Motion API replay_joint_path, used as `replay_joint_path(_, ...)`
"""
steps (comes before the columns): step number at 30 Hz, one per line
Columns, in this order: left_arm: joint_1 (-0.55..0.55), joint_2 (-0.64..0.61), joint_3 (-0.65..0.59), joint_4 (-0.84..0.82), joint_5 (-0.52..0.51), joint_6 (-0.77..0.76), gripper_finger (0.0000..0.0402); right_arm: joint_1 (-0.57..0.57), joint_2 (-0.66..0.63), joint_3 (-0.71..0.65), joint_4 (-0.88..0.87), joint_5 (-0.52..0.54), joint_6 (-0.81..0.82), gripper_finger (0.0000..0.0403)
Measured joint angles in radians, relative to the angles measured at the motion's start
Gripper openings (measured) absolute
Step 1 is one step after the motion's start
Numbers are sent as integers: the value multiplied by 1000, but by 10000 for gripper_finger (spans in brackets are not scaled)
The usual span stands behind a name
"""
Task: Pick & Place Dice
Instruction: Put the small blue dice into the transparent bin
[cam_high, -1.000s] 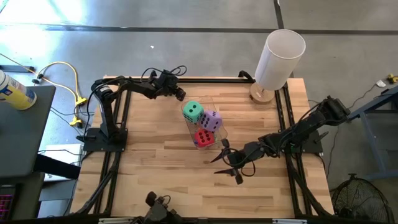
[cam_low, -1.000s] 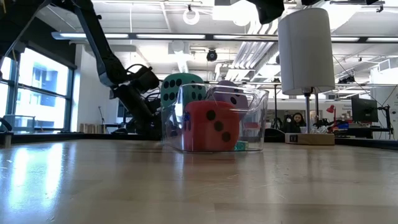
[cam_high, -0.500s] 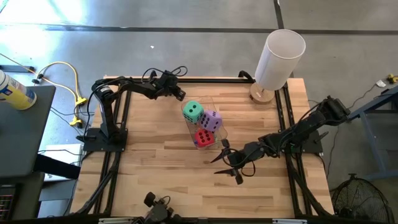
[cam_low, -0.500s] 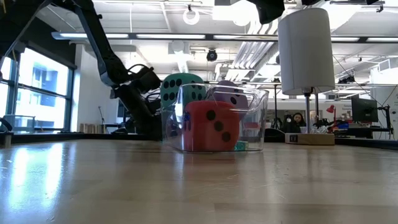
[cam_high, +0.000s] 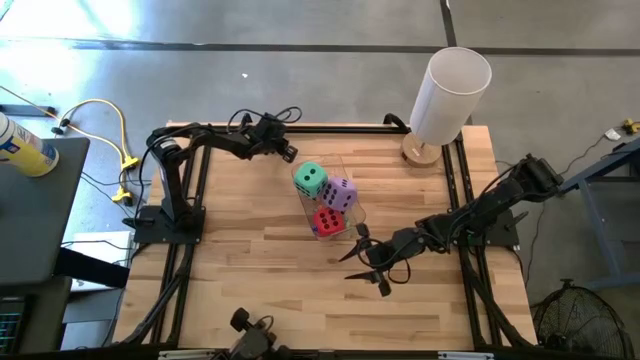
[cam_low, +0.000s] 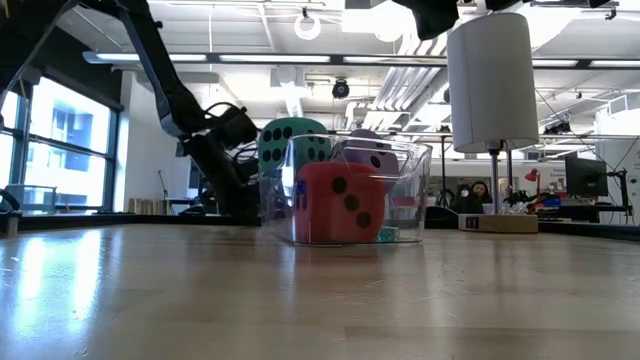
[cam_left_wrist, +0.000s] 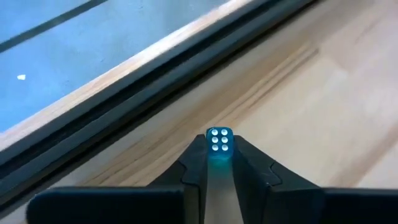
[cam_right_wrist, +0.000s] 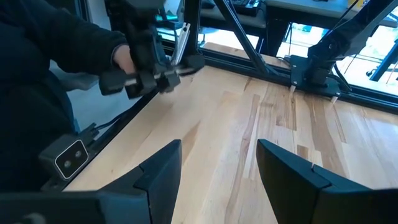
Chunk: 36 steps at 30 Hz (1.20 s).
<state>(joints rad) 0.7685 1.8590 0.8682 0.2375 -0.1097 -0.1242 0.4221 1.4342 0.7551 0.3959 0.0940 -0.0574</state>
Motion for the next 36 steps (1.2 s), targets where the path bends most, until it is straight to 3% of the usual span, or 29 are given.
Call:
replay_joint_path(8, -13, -209, -5, -193, -31, 44, 43, -4, -68, 0, -73, 11, 0, 199)
replay_joint_path(12, -56, -361, -4, -333, -109, 40, 42, -4, -104, 0, -134, 11, 0, 199)
replay_joint_path(17, -186, -567, -4, -480, -153, -4, 41, -4, -113, 0, -203, 1, 7, 199)
replay_joint_path(22, -409, -720, -5, -548, -143, -58, 41, 2, -113, 0, -216, -57, 11, 199)
replay_joint_path(30, -743, -703, -6, -492, -128, -120, 40, 39, -113, 0, -220, -11, 35, 199)
replay_joint_path(36, -835, -556, -7, -342, -128, -137, 40, 57, -112, 0, -220, 12, 38, 199)
